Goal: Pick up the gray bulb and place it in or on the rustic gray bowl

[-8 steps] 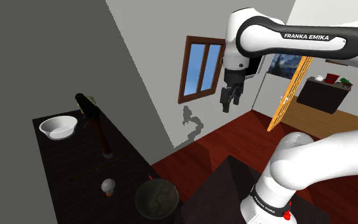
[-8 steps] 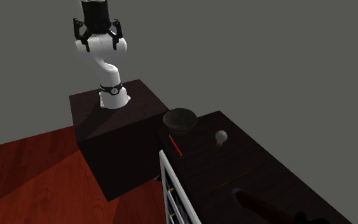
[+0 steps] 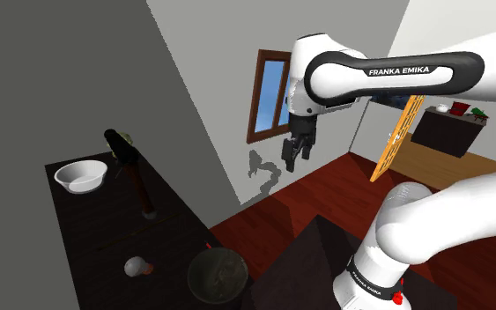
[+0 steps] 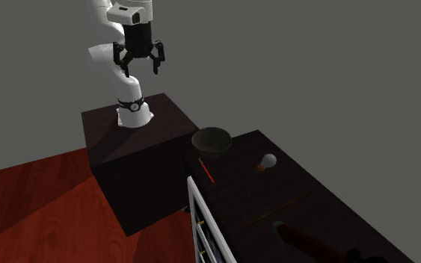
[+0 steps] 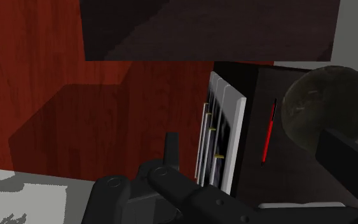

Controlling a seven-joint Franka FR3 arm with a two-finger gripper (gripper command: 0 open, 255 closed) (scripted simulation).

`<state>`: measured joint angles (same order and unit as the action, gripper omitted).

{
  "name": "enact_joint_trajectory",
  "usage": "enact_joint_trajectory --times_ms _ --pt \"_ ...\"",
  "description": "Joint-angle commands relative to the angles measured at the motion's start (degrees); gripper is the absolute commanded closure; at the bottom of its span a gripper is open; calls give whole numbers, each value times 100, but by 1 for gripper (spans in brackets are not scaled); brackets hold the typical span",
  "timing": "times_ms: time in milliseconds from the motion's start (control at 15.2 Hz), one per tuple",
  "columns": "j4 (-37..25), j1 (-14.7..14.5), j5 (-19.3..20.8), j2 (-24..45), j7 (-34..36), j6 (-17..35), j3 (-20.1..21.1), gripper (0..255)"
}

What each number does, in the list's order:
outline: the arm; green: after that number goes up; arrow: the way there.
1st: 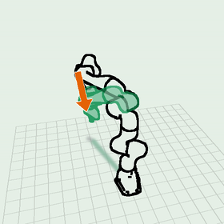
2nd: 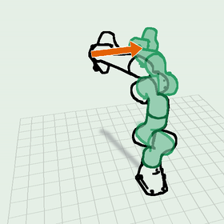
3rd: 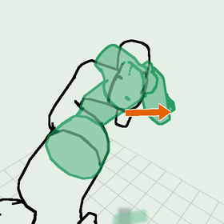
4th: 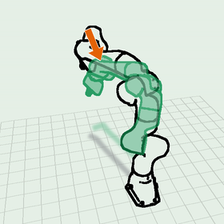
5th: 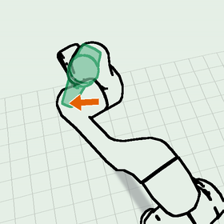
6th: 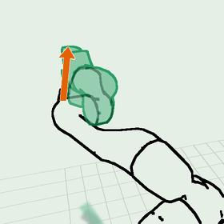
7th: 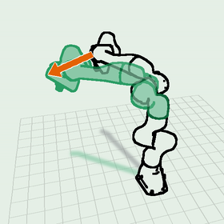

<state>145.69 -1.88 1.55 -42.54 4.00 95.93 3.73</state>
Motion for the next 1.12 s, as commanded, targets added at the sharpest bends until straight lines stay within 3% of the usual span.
enact_joint_trajectory --times_ms 0,594,1056 --pt "184 -80 -109 165 150 431 139 0" --pt "344 -381 -431 1543 887 2277 863 0" --pt "-15 -445 -222 2985 1614 3581 1427 0"
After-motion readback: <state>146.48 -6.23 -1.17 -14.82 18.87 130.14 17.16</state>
